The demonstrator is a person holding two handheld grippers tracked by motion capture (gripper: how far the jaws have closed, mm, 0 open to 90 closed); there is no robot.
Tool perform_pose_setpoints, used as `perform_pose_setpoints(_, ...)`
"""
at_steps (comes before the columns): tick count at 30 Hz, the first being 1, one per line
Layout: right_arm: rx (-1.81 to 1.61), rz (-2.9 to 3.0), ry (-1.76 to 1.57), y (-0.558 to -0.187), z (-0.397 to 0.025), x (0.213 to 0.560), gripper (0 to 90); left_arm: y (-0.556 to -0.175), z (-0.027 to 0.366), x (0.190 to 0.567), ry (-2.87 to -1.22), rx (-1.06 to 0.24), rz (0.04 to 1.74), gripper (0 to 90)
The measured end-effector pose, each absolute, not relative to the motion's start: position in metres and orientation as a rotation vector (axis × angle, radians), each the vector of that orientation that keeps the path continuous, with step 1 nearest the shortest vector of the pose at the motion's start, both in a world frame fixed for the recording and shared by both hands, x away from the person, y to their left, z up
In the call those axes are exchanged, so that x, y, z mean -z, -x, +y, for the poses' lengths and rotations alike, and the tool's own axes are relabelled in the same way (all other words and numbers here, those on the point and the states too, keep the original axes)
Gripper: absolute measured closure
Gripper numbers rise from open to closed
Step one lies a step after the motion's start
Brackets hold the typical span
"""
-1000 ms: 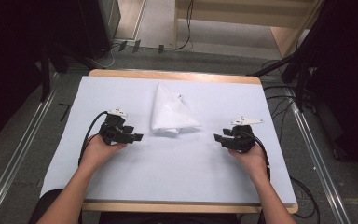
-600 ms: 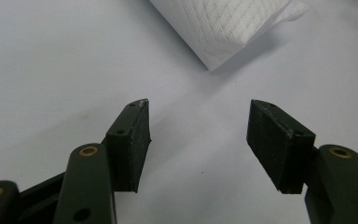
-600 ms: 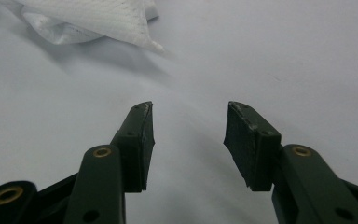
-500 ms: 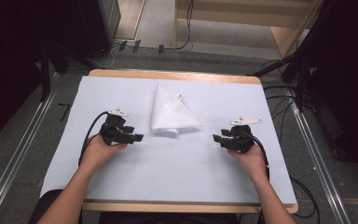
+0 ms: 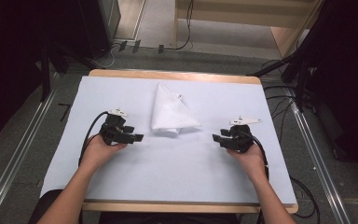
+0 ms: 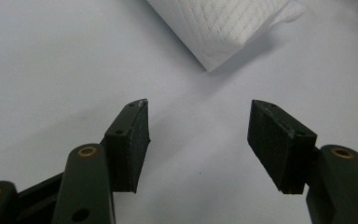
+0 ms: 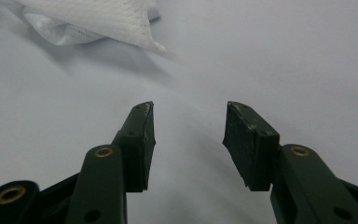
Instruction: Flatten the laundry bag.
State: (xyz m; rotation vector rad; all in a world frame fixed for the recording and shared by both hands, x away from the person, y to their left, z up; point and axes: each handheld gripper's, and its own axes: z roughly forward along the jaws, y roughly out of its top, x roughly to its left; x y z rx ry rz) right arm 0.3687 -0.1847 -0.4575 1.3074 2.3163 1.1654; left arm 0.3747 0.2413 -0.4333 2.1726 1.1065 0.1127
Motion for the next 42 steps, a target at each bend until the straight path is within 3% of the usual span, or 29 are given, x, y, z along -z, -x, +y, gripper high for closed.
perform_pose_setpoints(17,-1.208,2.348,-1.283,-0.370,-0.152,0.449,65.4,-0.373,0.241,0.432,-2.164,-0.120,1.102,39.3)
perform_pose_setpoints(31,-1.171,2.360,-1.222,-0.399,-0.128,0.458,50.2,-0.370,0.246,0.431,-2.159,-0.125,1.112,38.9)
perform_pose_setpoints(35,-1.149,2.377,-1.205,-0.403,-0.123,0.462,50.2,-0.369,0.248,0.431,-2.154,-0.128,1.121,38.9)
perform_pose_setpoints(38,-1.131,2.392,-1.211,-0.408,-0.118,0.464,55.9,-0.368,0.251,0.431,-2.150,-0.131,1.126,38.9)
perform_pose_setpoints(39,-1.156,2.389,-1.215,-0.412,-0.116,0.464,64.6,-0.367,0.251,0.431,-2.149,-0.132,1.131,38.9)
perform_pose_setpoints(40,-1.156,2.389,-1.215,-0.412,-0.116,0.464,64.6,-0.367,0.252,0.431,-2.145,-0.132,1.133,38.9)
perform_pose_setpoints(41,-1.166,2.392,-1.210,-0.414,-0.113,0.463,75.4,-0.367,0.253,0.431,-2.145,-0.131,1.134,38.9)
perform_pose_setpoints(42,-1.165,2.390,-1.214,-0.414,-0.112,0.463,80.3,-0.366,0.253,0.431,-2.143,-0.131,1.138,38.9)
